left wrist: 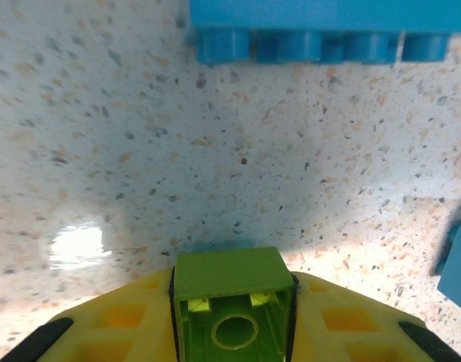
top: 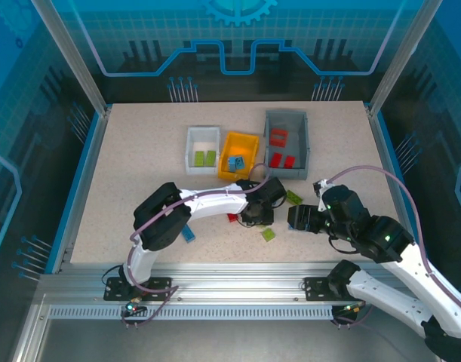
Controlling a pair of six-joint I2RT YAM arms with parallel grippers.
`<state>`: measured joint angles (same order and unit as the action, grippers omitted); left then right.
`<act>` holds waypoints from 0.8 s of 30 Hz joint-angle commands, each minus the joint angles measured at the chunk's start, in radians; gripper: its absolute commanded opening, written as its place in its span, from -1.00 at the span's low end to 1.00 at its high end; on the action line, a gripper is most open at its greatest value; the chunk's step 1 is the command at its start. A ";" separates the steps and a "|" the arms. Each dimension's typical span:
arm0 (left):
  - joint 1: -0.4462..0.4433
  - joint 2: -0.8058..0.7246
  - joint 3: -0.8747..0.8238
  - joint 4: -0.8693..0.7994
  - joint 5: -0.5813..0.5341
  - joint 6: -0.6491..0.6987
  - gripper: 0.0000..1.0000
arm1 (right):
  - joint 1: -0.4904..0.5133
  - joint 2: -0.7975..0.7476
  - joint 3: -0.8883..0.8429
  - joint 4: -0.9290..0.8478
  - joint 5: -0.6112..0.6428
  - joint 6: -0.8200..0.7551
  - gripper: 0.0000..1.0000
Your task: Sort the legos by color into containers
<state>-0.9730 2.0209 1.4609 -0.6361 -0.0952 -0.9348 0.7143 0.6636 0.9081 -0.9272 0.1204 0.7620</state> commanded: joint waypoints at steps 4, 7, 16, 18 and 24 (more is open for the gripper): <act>0.134 -0.267 -0.065 -0.083 -0.093 0.091 -0.47 | 0.064 0.084 -0.010 0.203 -0.086 -0.133 0.32; 0.263 -0.332 -0.074 -0.099 -0.088 0.173 -0.46 | 0.119 0.176 0.017 0.287 -0.061 -0.176 0.33; 0.584 -0.240 0.074 -0.006 -0.068 0.413 -0.45 | 0.175 0.368 0.013 0.664 0.028 -0.201 0.34; 0.615 -0.167 0.146 0.004 -0.074 0.440 -0.45 | 0.179 0.405 -0.002 0.766 0.050 -0.203 0.35; 0.673 0.051 0.374 -0.031 -0.117 0.493 -0.44 | 0.187 0.507 0.000 0.965 0.120 -0.211 0.37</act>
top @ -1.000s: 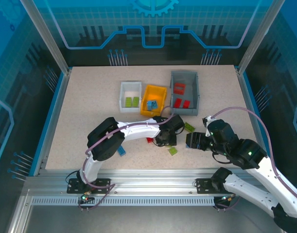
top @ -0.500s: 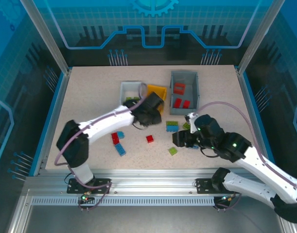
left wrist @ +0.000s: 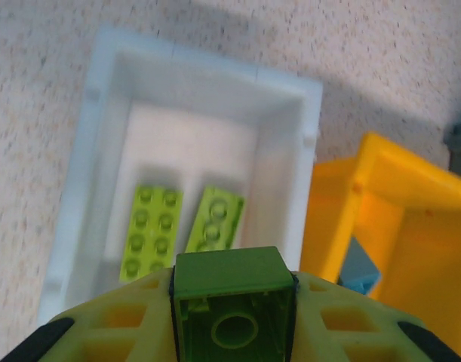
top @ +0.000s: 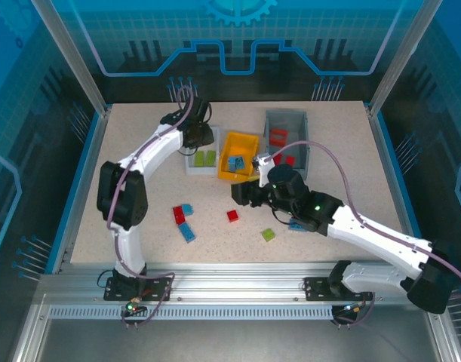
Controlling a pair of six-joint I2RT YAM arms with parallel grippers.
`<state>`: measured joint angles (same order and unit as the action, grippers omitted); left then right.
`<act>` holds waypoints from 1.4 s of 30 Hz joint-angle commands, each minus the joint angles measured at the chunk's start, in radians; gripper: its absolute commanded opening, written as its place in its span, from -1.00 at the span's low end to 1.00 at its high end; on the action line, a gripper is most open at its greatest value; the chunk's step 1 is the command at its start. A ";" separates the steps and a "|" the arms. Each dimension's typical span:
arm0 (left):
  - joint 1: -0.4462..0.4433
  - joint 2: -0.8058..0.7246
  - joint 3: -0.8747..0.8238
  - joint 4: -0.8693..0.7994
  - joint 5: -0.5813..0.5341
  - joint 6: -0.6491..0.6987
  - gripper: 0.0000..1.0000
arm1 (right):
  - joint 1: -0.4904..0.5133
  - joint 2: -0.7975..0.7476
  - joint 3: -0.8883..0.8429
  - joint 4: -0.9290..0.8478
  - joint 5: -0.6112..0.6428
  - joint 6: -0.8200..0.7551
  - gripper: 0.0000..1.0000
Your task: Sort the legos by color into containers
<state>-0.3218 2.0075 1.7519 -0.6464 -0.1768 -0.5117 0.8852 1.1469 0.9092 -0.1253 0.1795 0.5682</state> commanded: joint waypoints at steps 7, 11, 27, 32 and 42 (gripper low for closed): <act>0.058 0.205 0.183 -0.024 -0.033 0.094 -0.35 | 0.014 0.043 0.006 0.141 0.084 -0.014 0.39; 0.055 0.228 0.211 -0.029 0.008 0.111 -0.05 | 0.014 0.027 -0.020 0.118 0.096 -0.008 0.39; -0.067 -0.267 -0.126 0.062 0.051 0.015 0.15 | -0.137 0.251 0.095 -0.517 0.221 0.184 0.55; -0.172 -0.519 -0.398 0.152 0.056 -0.031 0.23 | -0.182 0.389 0.141 -0.511 0.122 0.146 0.71; -0.333 -0.886 -0.759 0.224 0.048 -0.169 0.27 | -0.232 0.569 0.200 -0.482 0.090 0.130 0.78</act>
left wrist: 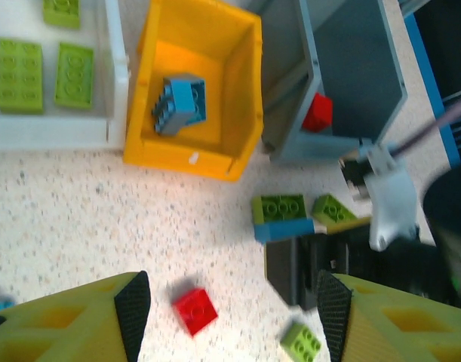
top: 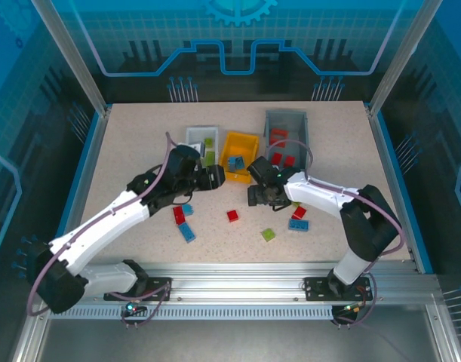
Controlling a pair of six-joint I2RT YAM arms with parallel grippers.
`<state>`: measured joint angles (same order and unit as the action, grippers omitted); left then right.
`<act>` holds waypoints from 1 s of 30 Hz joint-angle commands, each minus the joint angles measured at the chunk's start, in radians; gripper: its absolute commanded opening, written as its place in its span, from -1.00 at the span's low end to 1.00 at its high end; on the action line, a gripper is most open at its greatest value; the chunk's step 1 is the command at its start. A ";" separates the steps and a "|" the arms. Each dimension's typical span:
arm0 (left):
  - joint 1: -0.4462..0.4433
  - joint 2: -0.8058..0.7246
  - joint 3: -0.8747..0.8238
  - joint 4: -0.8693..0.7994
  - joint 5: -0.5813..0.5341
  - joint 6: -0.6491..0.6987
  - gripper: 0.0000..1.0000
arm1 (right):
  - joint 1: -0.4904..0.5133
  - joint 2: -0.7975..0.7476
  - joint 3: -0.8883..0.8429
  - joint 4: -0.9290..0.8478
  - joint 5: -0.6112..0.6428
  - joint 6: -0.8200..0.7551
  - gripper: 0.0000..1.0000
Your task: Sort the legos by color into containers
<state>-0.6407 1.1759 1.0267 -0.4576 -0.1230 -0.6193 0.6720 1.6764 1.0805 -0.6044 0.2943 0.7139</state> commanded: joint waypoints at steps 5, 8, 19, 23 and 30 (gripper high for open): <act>-0.028 -0.094 -0.042 0.000 -0.007 -0.054 0.27 | -0.035 0.088 0.059 -0.015 -0.007 -0.017 0.73; -0.033 -0.100 -0.035 -0.013 -0.007 -0.047 0.26 | -0.035 0.102 0.061 -0.002 -0.015 -0.011 0.62; -0.041 -0.108 -0.047 -0.010 -0.017 -0.047 0.26 | -0.021 0.095 0.052 -0.005 0.030 0.002 0.24; -0.042 -0.114 -0.048 -0.013 -0.027 -0.053 0.26 | 0.029 0.046 0.060 -0.046 0.073 0.012 0.20; -0.057 -0.152 -0.030 -0.021 -0.058 -0.056 0.25 | 0.121 -0.031 0.173 -0.130 0.111 0.037 0.21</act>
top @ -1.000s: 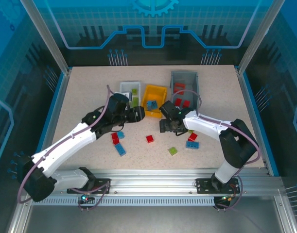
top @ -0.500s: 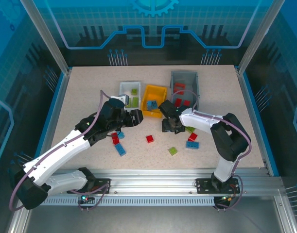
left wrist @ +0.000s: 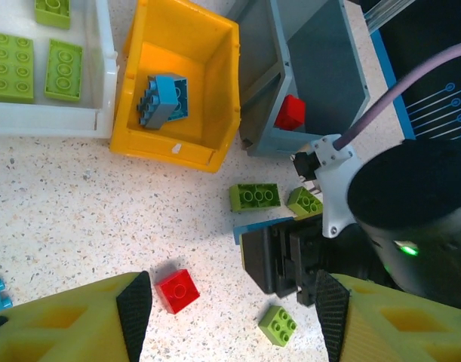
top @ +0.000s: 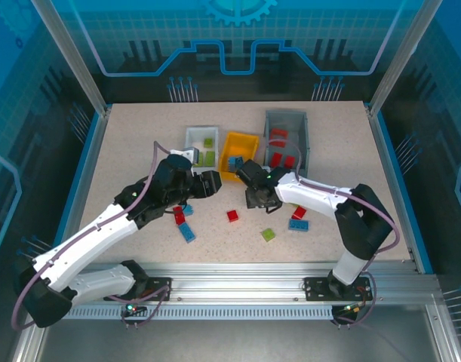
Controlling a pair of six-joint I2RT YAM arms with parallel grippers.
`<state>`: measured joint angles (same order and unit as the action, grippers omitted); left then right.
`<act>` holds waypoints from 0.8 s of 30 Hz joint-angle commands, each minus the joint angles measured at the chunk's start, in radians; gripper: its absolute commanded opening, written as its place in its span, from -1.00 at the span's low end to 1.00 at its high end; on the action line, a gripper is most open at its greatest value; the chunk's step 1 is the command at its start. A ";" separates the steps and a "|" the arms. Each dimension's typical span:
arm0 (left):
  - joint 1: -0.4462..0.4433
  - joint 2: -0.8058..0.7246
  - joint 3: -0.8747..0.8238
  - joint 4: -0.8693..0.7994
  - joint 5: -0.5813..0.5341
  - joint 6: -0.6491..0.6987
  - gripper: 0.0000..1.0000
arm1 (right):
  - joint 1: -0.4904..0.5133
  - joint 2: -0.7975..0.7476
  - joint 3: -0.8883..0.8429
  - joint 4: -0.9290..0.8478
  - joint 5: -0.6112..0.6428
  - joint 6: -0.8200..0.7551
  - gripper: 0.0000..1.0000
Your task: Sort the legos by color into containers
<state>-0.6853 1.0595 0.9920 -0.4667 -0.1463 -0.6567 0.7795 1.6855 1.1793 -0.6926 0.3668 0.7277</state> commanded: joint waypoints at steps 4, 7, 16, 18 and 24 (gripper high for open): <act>-0.015 -0.060 0.008 0.003 -0.052 -0.018 0.26 | -0.008 0.038 0.239 -0.038 0.018 -0.013 0.21; -0.016 -0.063 0.016 0.002 -0.063 -0.015 0.26 | -0.044 0.150 0.397 -0.044 0.010 -0.042 0.21; -0.016 -0.050 0.026 0.009 -0.066 -0.012 0.25 | -0.155 0.498 0.843 -0.108 -0.026 -0.069 0.20; -0.016 -0.044 0.031 0.005 -0.065 -0.011 0.25 | -0.164 0.567 0.953 -0.164 -0.022 -0.066 0.20; -0.017 -0.040 0.025 0.013 -0.060 -0.017 0.26 | -0.176 0.665 1.070 -0.223 -0.013 -0.051 0.40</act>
<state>-0.6952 1.0157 0.9920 -0.4656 -0.1936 -0.6567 0.6060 2.3234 2.1937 -0.8471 0.3553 0.6769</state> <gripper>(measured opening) 0.628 0.695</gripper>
